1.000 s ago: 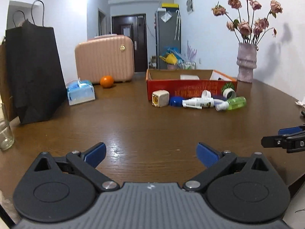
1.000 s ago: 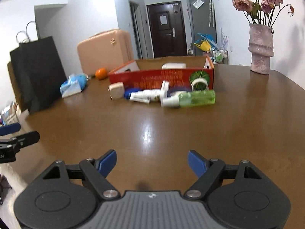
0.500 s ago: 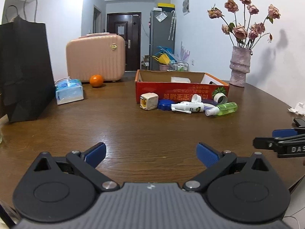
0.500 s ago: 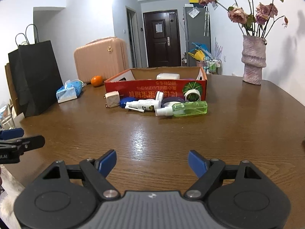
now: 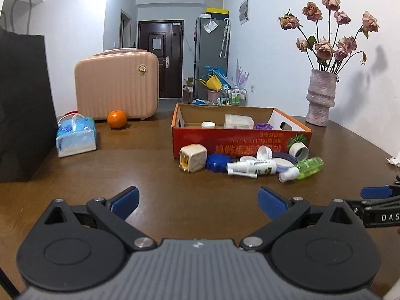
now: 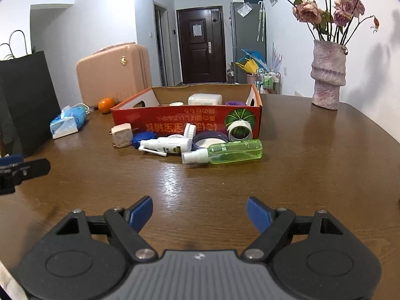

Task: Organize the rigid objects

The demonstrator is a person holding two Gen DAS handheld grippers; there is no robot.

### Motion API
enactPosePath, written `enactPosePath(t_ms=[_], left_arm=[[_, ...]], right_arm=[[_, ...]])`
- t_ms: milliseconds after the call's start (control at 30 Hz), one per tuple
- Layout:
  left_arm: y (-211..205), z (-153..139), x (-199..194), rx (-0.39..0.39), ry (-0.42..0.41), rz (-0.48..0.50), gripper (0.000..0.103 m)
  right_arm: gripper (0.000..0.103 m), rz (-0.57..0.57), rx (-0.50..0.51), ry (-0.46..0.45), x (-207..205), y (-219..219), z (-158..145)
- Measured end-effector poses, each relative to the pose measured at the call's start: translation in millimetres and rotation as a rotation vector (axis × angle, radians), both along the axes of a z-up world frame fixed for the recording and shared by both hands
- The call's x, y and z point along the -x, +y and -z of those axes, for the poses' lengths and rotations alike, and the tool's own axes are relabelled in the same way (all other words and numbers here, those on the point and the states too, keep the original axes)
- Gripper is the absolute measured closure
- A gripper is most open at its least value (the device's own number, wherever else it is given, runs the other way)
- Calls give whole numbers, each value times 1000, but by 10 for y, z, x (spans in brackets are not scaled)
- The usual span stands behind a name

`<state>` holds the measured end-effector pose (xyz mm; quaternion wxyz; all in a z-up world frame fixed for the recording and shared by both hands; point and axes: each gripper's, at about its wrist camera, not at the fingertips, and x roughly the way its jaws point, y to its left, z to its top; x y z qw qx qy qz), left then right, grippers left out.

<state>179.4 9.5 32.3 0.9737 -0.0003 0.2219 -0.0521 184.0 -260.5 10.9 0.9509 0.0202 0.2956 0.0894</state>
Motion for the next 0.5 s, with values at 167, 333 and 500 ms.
enactPosePath(t_ms=[167, 333, 500], left_arm=[[-53, 63, -407, -23, 34, 2, 0], [-36, 150, -757, 9, 89, 4, 0], [-53, 235, -1156, 38, 144, 27, 3]], right_arm=[[21, 24, -5, -4, -277, -62, 1], [21, 20, -17, -25, -522, -106, -33], [23, 16, -33, 8, -850, -152, 62]])
